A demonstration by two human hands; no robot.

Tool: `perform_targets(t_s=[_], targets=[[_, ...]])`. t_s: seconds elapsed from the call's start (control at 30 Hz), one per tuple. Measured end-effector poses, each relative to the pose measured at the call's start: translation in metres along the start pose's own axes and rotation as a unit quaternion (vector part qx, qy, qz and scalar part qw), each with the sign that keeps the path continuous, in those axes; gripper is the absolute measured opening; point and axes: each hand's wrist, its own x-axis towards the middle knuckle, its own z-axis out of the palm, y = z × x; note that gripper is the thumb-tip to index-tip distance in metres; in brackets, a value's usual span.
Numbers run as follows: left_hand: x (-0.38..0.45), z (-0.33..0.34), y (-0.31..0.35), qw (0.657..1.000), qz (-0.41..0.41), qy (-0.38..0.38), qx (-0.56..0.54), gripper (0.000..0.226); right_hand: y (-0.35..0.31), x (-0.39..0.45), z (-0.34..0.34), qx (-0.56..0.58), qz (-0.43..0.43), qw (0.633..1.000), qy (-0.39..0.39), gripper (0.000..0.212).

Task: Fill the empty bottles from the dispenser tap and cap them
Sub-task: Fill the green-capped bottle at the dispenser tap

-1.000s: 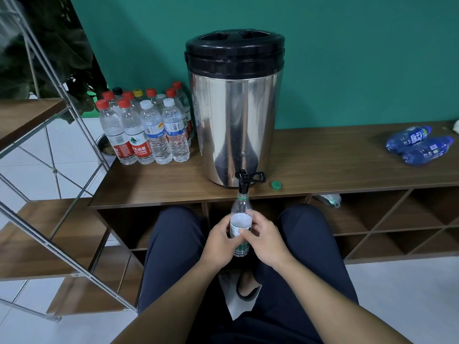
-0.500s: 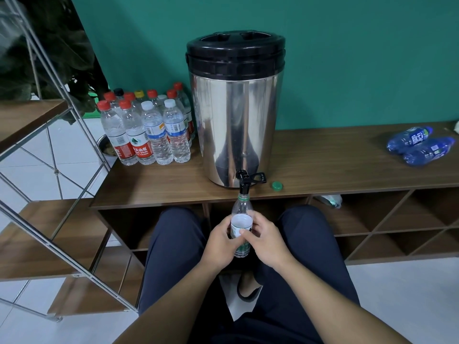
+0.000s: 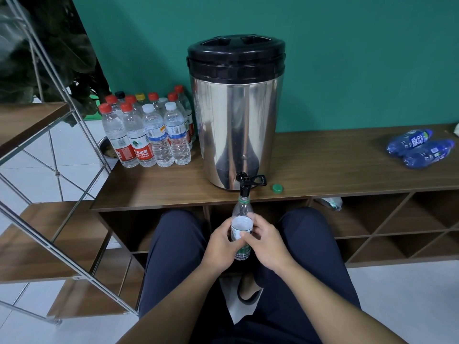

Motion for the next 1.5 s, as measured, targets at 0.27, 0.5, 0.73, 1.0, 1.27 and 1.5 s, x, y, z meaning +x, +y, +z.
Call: perform_targets(t_s=[0.27, 0.5, 0.73, 1.0, 1.27, 1.5], targets=[[-0.0007, -0.0007, 0.0007, 1.000, -0.002, -0.001, 0.007, 0.047, -0.0050, -0.0025, 0.0000, 0.006, 0.000, 1.000, -0.002, 0.054], [-0.0013, -0.0008, 0.0022, 1.000, -0.001, -0.001, 0.003, 0.046, -0.0071, -0.0033, 0.0002, 0.006, -0.004, 1.000, 0.001, 0.052], [-0.0019, -0.0011, 0.0032, 1.000, 0.004, 0.001, 0.008, 0.047, -0.0091, -0.0043, 0.0004, 0.005, -0.005, 1.000, 0.009, 0.056], [-0.0019, -0.0007, 0.0035, 1.000, 0.007, 0.001, 0.007, 0.049, -0.0082, -0.0035, 0.0014, 0.014, -0.004, 1.000, 0.013, 0.058], [-0.0015, -0.0009, 0.0027, 1.000, 0.012, 0.003, 0.006, 0.048, -0.0039, -0.0013, 0.0022, 0.012, -0.004, 1.000, 0.006, 0.055], [-0.0020, -0.0012, 0.0022, 1.000, 0.007, -0.001, 0.000, 0.049, -0.0032, -0.0014, 0.0017, 0.005, 0.001, 1.000, 0.005, 0.054]])
